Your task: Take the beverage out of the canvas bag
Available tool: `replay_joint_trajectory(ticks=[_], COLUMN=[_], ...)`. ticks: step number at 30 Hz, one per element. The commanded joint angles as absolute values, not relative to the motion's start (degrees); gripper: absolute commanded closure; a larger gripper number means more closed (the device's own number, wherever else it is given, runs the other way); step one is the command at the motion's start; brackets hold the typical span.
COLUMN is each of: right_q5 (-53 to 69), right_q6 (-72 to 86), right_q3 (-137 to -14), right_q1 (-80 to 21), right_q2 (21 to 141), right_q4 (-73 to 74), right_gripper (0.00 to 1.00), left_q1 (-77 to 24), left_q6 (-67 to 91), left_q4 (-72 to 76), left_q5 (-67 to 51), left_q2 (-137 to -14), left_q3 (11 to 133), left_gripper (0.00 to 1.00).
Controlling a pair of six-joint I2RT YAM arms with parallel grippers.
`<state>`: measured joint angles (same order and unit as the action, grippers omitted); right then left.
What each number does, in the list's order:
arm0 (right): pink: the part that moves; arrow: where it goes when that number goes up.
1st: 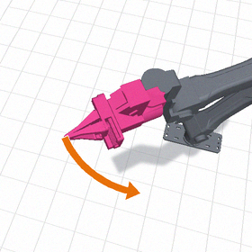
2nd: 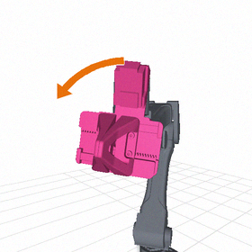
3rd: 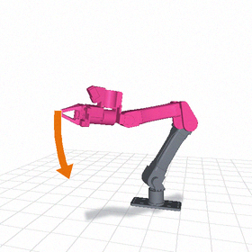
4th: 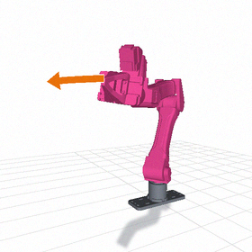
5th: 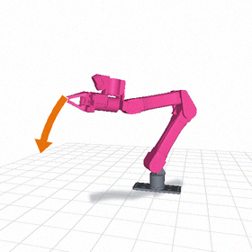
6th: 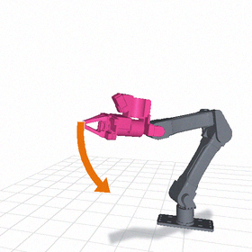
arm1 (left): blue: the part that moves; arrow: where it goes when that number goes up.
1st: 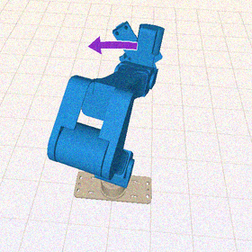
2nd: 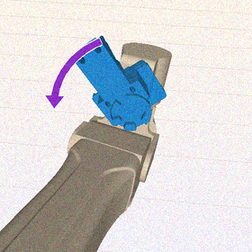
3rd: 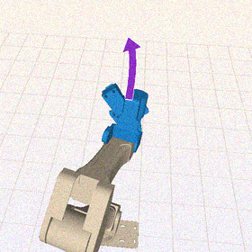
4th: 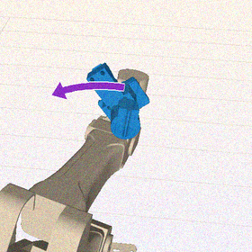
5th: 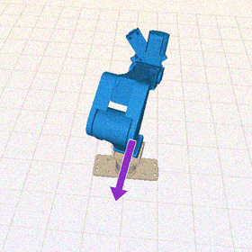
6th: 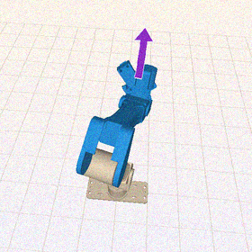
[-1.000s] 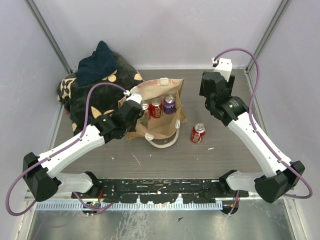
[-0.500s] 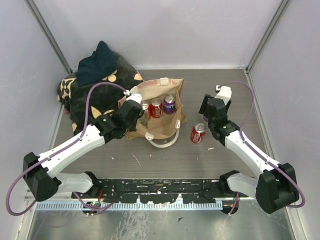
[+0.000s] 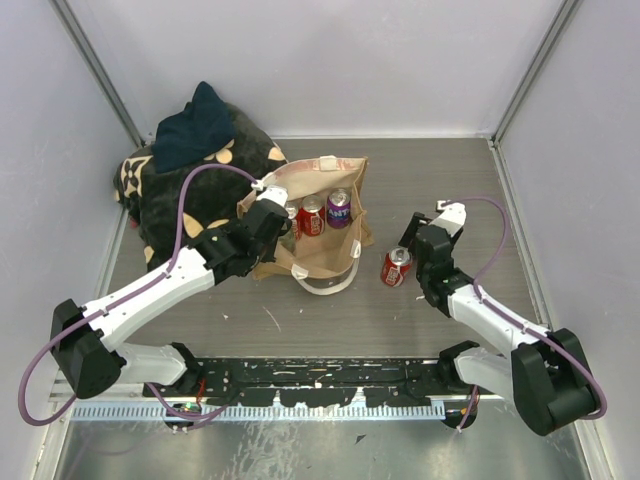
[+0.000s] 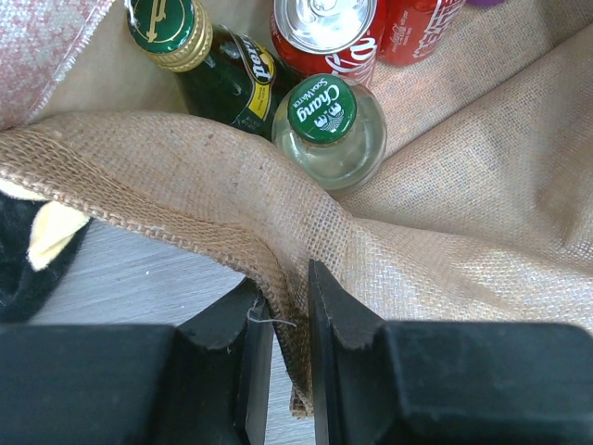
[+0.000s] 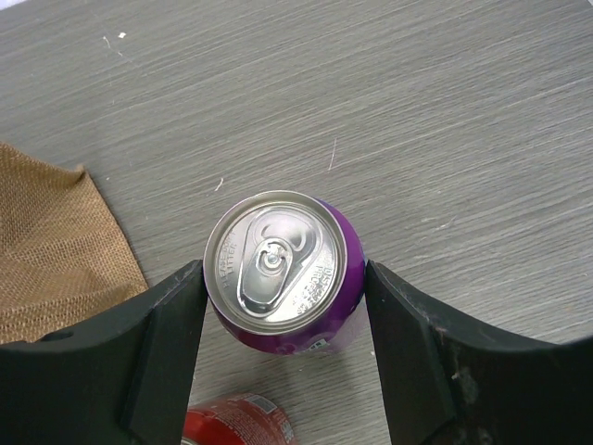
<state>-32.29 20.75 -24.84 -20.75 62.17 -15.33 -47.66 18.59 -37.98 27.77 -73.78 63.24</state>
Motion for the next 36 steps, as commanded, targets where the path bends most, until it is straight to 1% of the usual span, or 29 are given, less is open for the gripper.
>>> replay_joint_trajectory(ticks=[1, 2, 3, 4, 5, 6, 7, 9, 11, 13, 15, 16, 21, 25, 30, 34, 36], right_q5=[-36.29, -36.63, -36.75, -36.88, -36.93, -37.07, -37.21, -37.43, -37.53, -37.53, -37.62, -37.62, -37.87, -37.26, -32.71, -24.32, -22.2], right_q6=[24.18, 24.86, 25.41, 25.9, 26.18, 26.45, 26.75, 27.19, 27.25, 27.25, 27.31, 27.33, 26.77, 23.58, 18.95, 17.83, 17.19], right_q3=[-25.6, -25.51, -25.38, -25.15, -24.87, -24.48, -24.38, -24.44, -24.43, -24.47, -24.71, -24.82, -26.17, -31.73, -46.38, -61.4, -67.52], right_q1=[-20.55, -20.52, -20.55, -20.54, -20.51, -20.53, -20.56, -20.48, -20.48, -20.5, -20.51, -20.55, -20.54, -20.57, -20.64, -21.85, -23.75], right_q2=[58.96, 58.72, 58.51, 58.27, 58.07, 57.92, 57.79, 57.83, 58.11, 58.45, 58.97, 59.14, 57.97, 55.17, 55.41, 59.73, 62.82], right_q4=[-23.47, -22.52, -21.82, -21.38, -21.1, -20.73, -20.2, -18.96, -18.25, -17.66, -17.0, -16.63, -15.35, -12.22, -2.29, 7.66, 11.58], right_gripper=[0.99, 0.99, 0.91, 0.76, 0.56, 0.49, 0.44, 0.41, 0.33, 0.21, 0.06, 0.01, 0.0, 0.0, 0.0, 0.0, 0.03], left_q1=[-47.64, -47.64, -47.64, -47.64, -47.64, -47.64, -47.65, -47.64, -47.64, -47.64, -47.69, -47.64, -47.67, -47.64, -47.64, -47.66, -47.72], left_q6=[18.52, 18.49, 18.53, 18.55, 18.61, 18.67, 18.71, 18.81, 18.81, 18.81, 18.76, 18.79, 18.9, 18.98, 19.69, 20.32, 20.46], left_q4=[-37.64, -37.65, -37.64, -37.68, -37.56, -37.55, -37.47, -37.36, -37.22, -37.1, -37.03, -37.07, -37.06, -37.18, -37.21, -36.85, -36.73], left_q5=[26.55, 26.61, 26.63, 26.71, 26.72, 26.76, 26.72, 26.74, 26.72, 26.72, 26.63, 26.63, 26.64, 26.72, 26.48, 26.11, 25.94], left_q2=[-74.56, -74.5, -74.47, -74.45, -74.38, -74.36, -74.36, -74.28, -74.31, -74.36, -74.31, -74.35, -74.19, -74.05, -74.0, -74.07, -74.16], left_q3=[63.79, 63.69, 63.61, 63.55, 63.56, 63.48, 63.46, 63.33, 63.35, 63.27, 63.28, 63.27, 63.15, 63.18, 63.02, 62.51, 62.32], left_gripper=[0.73, 0.73, 0.73, 0.73, 0.73, 0.73, 0.73, 0.72, 0.72, 0.72, 0.72, 0.72, 0.72, 0.72, 0.72, 0.73, 0.73])
